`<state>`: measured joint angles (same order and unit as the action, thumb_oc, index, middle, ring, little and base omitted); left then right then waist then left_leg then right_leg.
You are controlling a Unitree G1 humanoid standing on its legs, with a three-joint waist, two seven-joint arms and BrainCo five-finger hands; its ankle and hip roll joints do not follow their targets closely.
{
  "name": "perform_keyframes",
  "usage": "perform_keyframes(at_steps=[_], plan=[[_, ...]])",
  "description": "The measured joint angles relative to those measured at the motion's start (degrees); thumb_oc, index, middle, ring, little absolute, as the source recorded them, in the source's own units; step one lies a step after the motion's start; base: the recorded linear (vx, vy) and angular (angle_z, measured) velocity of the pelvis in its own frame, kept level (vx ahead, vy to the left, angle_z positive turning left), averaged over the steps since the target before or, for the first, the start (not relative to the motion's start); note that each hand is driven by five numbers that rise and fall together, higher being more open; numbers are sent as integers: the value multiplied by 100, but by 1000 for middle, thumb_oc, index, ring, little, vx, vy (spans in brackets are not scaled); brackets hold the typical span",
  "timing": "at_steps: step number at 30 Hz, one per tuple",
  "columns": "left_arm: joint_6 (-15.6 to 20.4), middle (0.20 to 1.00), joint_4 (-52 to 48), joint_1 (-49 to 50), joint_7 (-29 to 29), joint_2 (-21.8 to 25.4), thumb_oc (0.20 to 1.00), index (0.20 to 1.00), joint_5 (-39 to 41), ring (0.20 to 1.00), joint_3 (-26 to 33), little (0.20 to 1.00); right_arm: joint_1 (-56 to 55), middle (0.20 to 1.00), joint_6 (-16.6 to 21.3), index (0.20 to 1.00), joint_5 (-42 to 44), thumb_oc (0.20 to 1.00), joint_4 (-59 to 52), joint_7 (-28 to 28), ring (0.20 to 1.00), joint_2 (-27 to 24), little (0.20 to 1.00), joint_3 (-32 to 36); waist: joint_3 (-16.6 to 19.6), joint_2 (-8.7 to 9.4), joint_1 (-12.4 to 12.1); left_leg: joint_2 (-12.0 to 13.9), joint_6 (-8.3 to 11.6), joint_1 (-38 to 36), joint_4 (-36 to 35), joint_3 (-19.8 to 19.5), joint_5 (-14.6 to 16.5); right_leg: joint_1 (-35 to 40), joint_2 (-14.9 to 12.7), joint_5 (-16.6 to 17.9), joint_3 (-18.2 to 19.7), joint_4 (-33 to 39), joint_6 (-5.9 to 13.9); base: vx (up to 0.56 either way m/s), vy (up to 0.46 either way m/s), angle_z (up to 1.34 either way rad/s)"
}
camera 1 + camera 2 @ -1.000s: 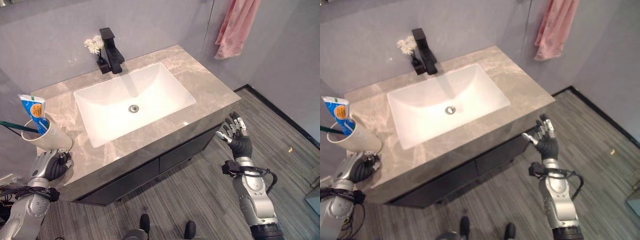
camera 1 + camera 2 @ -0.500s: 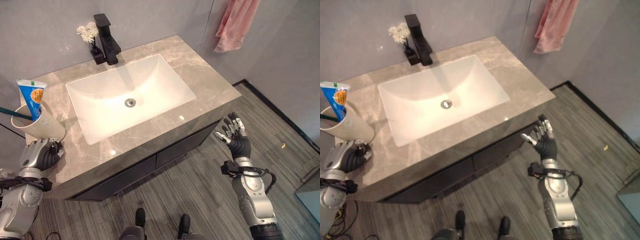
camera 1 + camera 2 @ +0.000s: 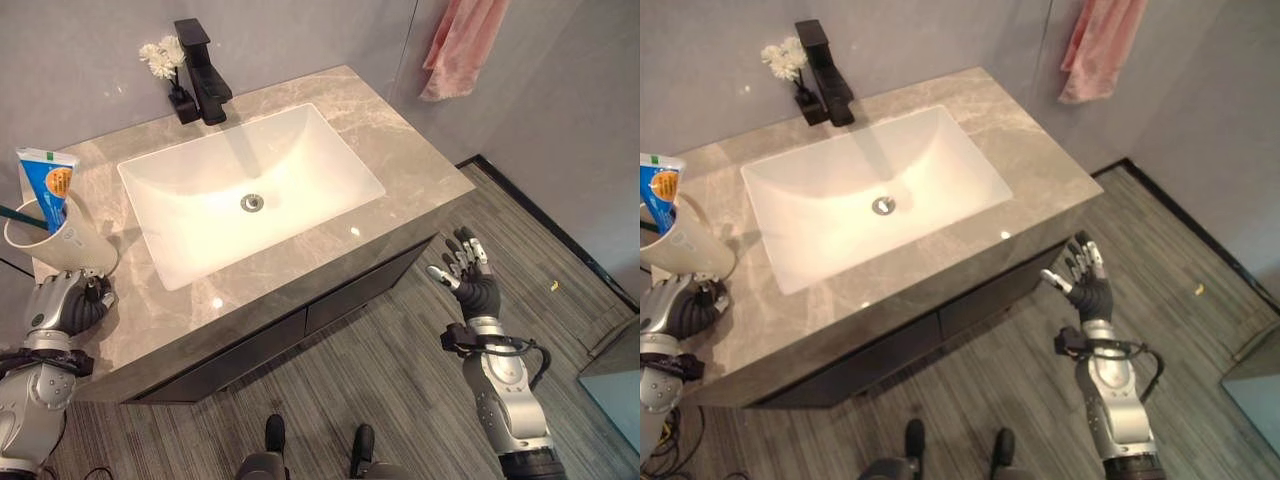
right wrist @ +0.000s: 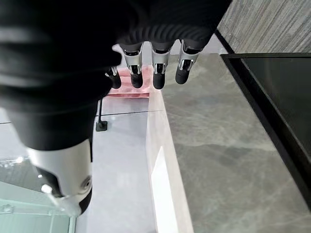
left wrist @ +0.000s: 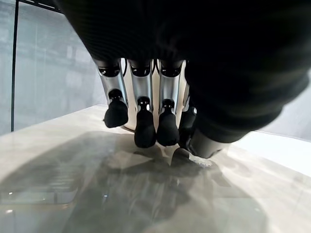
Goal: Put brush and paste in cup on sink, flatten towel.
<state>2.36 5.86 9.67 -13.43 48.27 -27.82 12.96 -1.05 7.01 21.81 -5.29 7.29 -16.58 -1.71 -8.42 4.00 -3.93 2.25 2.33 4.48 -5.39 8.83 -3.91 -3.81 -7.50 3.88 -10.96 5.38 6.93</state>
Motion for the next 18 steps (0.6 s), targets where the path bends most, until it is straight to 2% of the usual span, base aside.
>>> perform_keyframes(at_steps=[4,10,18], plan=[[0,200,193,-181,-107,2,200,200,29,200,2,200,-54,1000,0,1000,5,1000,0,-8,1000,1,1000,1,-3,32,35,13,5,42,0,-1,-2,-38,10,-1,0,0,1,0,0,0],[-128,200,210,-345,-186,134,200,200,36,200,47,200,-53,1000,0,1000,49,1000,1,-3,1000,2,1000,1,-19,175,67,59,21,74,1,44,-14,-101,60,23,61,0,-30,15,-12,-3],[-208,200,214,-346,-186,134,200,200,37,200,76,200,-54,1000,0,1000,49,1000,1,2,1000,2,1000,6,-18,177,134,75,28,71,0,113,-12,-140,71,25,120,1,-30,18,-7,-5]])
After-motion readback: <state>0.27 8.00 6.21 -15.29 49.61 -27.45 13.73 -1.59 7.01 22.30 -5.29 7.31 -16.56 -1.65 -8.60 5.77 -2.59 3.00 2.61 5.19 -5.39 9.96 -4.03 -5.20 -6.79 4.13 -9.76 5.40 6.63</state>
